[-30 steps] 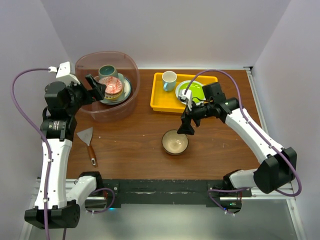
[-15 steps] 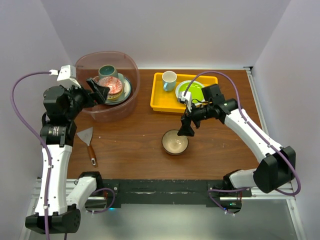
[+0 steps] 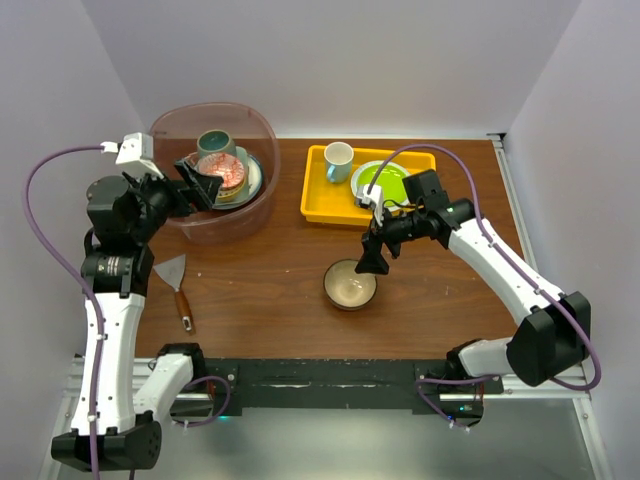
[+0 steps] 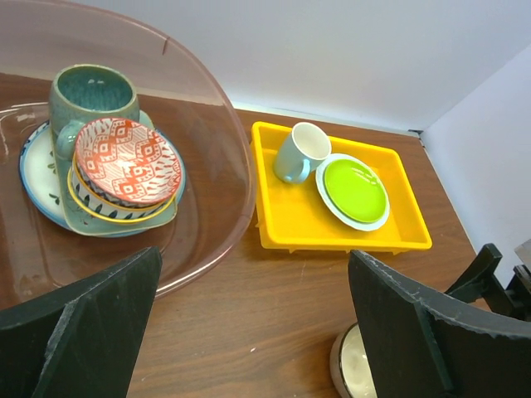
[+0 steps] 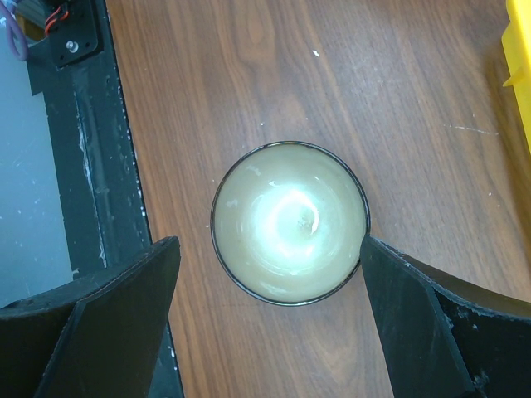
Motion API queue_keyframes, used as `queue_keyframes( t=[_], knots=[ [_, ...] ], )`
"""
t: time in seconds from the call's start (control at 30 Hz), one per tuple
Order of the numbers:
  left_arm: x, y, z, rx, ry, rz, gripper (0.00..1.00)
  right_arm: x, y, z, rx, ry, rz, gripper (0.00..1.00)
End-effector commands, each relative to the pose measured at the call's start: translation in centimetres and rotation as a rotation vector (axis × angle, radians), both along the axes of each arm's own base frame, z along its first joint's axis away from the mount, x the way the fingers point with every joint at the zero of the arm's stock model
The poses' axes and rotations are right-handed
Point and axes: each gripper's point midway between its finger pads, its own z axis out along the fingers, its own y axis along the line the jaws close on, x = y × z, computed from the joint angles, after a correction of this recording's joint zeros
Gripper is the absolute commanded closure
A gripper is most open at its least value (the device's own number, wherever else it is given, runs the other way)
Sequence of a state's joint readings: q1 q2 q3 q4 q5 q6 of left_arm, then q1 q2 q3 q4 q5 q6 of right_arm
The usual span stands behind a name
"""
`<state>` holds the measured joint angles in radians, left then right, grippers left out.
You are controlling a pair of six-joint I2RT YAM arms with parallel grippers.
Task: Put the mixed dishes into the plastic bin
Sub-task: Pick up the bowl from the center of the board.
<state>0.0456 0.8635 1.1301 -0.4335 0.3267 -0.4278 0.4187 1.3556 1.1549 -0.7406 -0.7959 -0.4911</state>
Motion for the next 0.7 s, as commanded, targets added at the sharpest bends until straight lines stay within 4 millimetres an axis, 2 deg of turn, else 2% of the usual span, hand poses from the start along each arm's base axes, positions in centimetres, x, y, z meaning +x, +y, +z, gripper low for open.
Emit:
queue_keyframes(
  t=[0.0,0.4,0.53,0.67],
  knots=[
    [-0.4,-0.8,1.2,-0.017,-0.061,-0.054,0.00,0.4,0.1,-0.3,0.001,-0.011,0.009,0.06],
    [-0.9,-1.7,1.1,-0.037,-0.066,-0.103,0.00,0.5,0.1,-1.3,-0.021,0.016,0.011,0.06],
    [-0.9,-1.9,0.8,-0.043,-0.062,-0.110,0.00,0.5,0.1,-2.1,-0.048,0.021,0.014,0.06],
    [-0.9,-2.1,0.6,-0.049,-0.060,-0.123,0.00,0.9,-0.1,-3.9,-0.125,0.019,0.004,0.06]
  ],
)
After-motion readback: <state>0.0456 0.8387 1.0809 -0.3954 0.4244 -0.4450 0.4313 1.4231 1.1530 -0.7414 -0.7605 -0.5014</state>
